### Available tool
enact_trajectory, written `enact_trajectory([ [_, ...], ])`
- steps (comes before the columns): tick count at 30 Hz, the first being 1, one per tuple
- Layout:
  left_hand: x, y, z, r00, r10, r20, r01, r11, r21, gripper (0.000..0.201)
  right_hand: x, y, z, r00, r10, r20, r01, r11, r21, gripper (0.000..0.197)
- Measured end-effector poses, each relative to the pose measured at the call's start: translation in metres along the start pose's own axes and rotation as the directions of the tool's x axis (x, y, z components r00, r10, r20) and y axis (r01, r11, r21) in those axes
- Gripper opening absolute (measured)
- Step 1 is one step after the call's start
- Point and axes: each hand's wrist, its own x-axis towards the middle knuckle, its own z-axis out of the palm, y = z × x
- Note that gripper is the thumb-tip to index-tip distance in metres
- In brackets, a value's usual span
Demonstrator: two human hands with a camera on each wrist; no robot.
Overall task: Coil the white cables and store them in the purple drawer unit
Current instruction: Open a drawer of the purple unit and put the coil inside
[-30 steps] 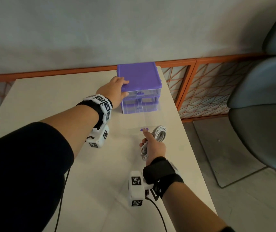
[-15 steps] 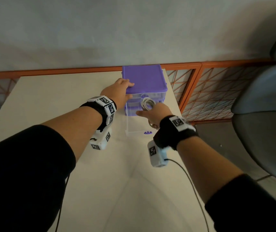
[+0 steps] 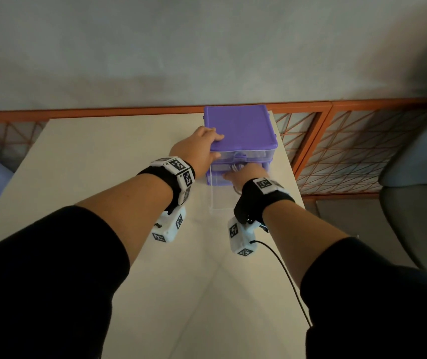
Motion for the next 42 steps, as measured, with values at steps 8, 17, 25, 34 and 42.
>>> enact_trajectory([
  [8, -0.001, -0.002, 0.0, 1.0, 0.018, 0.001, -0.018, 1.0, 0.0, 0.046, -0.013, 0.002, 0.019, 0.978, 0.075, -0.194, -0.063, 0.996, 0.071, 0.082],
  [17, -0.001, -0.005, 0.004, 0.999, 0.031, -0.019, -0.031, 1.0, 0.002, 0.045, -0.01, 0.012, 0.037, 0.916, -0.117, -0.384, -0.034, 0.931, -0.364, 0.072],
  [25, -0.002, -0.005, 0.006, 0.999, 0.029, -0.037, -0.029, 1.0, -0.002, 0.045, -0.005, 0.007, 0.03, 0.932, -0.077, -0.355, 0.0, 0.977, -0.213, 0.102],
  [34, -0.002, -0.003, 0.007, 0.999, 0.018, -0.043, -0.017, 1.0, 0.006, 0.045, -0.036, 0.045, 0.032, 0.761, -0.448, -0.47, 0.44, 0.888, -0.134, 0.036],
  [42, -0.003, -0.005, 0.007, 0.999, 0.021, -0.043, -0.021, 1.0, -0.005, 0.045, -0.055, 0.089, 0.026, 0.667, -0.699, -0.257, 0.58, 0.704, -0.411, 0.052],
])
